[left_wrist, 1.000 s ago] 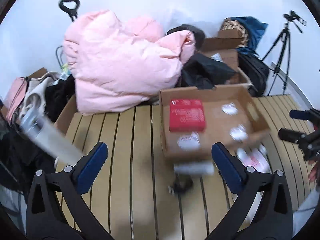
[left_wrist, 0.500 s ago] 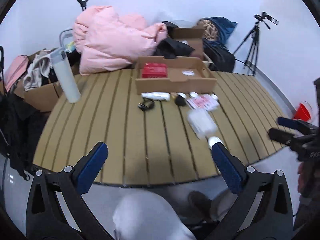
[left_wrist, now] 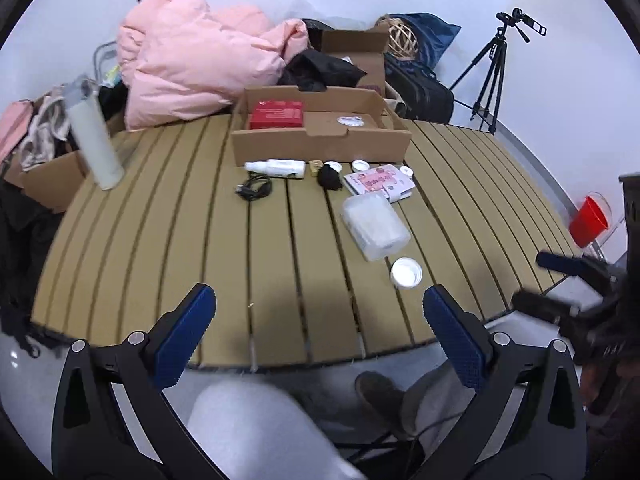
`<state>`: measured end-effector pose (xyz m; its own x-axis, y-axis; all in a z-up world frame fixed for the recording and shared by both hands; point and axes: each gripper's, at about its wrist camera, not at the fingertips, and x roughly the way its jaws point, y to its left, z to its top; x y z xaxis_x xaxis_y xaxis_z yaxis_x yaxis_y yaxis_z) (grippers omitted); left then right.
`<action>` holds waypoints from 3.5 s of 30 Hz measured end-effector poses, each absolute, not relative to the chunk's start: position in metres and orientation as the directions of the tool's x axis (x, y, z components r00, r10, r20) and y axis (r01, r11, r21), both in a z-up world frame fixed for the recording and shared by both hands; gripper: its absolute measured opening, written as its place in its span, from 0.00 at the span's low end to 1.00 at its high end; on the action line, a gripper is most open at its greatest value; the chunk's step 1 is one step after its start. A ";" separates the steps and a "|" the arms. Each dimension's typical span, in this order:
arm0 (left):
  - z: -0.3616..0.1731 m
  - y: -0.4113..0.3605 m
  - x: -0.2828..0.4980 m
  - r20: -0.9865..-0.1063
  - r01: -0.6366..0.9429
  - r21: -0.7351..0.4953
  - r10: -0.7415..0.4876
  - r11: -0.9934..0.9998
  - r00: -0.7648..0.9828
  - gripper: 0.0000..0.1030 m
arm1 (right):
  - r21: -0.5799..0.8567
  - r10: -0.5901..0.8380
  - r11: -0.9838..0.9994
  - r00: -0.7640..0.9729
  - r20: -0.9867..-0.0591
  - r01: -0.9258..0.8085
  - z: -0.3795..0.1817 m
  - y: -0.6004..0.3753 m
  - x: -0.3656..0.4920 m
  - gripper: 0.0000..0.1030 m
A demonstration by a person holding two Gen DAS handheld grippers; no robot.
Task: Organize objects
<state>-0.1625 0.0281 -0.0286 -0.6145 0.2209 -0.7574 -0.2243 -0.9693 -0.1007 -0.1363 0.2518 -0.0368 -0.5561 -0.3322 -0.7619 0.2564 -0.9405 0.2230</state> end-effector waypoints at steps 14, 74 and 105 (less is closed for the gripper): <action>-0.121 0.098 -0.341 -0.802 -0.439 -0.222 0.419 -0.871 -0.426 0.62 | 0.488 -0.489 -0.865 -0.415 -0.767 0.117 -0.131 0.238 -0.233 0.51; -0.103 0.097 -0.621 -0.858 -0.186 -0.271 0.324 -0.945 -0.398 0.33 | 0.201 -0.268 -0.959 -0.414 -0.870 0.198 -0.124 0.196 -0.592 0.37; 0.009 0.004 -0.156 -0.730 -0.153 -0.025 0.123 -0.988 -0.672 1.00 | 0.185 -0.312 -0.946 -0.592 -0.743 0.267 -0.020 0.240 -0.178 1.00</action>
